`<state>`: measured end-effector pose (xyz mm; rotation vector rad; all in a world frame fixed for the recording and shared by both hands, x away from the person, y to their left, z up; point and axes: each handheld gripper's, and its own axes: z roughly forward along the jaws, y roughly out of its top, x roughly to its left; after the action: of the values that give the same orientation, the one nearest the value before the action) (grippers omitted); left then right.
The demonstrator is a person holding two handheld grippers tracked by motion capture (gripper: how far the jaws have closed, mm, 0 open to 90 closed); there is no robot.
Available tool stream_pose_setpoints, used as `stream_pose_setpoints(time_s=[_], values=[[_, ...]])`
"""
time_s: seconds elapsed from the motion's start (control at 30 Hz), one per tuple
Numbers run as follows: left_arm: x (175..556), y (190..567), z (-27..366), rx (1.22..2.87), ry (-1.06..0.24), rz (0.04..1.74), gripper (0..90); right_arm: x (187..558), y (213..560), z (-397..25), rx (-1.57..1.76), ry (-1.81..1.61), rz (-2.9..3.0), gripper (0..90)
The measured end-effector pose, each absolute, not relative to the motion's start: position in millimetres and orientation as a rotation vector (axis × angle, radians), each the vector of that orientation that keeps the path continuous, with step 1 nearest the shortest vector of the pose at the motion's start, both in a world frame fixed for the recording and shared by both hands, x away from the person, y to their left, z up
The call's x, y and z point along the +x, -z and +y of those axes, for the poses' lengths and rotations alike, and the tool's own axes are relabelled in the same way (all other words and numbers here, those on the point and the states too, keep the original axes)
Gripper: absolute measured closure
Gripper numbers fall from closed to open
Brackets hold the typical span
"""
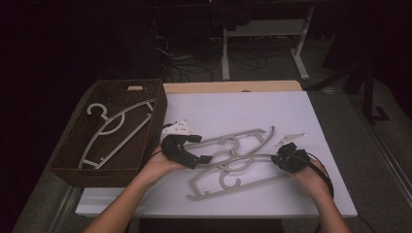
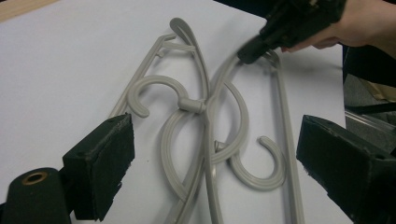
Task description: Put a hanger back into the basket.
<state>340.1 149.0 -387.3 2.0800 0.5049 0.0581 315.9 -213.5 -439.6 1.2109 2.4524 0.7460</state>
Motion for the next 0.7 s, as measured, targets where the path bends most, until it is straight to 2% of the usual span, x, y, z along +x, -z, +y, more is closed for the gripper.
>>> stream_pose_setpoints(time_s=[0.17, 0.3, 0.5, 0.7], values=[[340.0, 389.1, 148.4, 2.087, -0.056, 0.504, 11.6, 330.3, 440.6, -217.7, 1.235, -0.740, 2.417, 89.2], [339.5, 390.0, 149.1, 2.087, -0.056, 0.509, 11.6, 327.5, 437.4, -220.2, 1.243, -0.796, 2.408, 89.1], [339.2, 391.4, 148.4, 2.092, -0.053, 0.507, 11.6, 300.4, 423.9, -222.3, 1.233, -0.941, 2.414, 89.0], [337.9, 394.9, 146.2, 2.100, -0.044, 0.506, 11.7, 281.0, 426.1, -215.2, 1.188, -0.947, 2.448, 89.0]])
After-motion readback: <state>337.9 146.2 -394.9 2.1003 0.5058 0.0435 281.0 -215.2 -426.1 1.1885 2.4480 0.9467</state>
